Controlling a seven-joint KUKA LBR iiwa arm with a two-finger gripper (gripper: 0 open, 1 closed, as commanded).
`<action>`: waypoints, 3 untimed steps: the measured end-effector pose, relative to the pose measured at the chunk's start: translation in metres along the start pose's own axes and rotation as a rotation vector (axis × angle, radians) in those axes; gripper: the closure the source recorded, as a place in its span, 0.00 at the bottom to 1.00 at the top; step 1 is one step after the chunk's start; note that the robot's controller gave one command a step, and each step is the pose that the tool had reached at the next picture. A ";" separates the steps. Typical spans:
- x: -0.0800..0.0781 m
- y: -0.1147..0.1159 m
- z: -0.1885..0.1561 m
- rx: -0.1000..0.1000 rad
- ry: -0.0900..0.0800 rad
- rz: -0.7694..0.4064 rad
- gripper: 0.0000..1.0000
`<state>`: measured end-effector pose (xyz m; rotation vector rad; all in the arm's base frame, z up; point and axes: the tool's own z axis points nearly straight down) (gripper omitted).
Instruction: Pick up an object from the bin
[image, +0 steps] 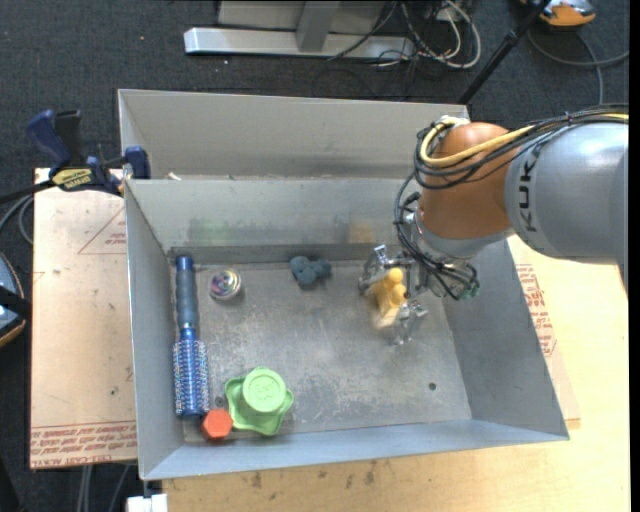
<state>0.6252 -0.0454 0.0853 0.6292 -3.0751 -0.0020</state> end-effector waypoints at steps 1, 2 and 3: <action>-0.010 -0.053 0.009 0.004 -0.014 -0.072 0.00; -0.012 -0.053 0.006 0.008 -0.018 -0.074 1.00; 0.000 -0.050 -0.140 0.008 -0.013 -0.062 1.00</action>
Offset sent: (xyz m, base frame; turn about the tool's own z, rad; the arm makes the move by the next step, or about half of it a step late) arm 0.0262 -0.0448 -0.0142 -0.0780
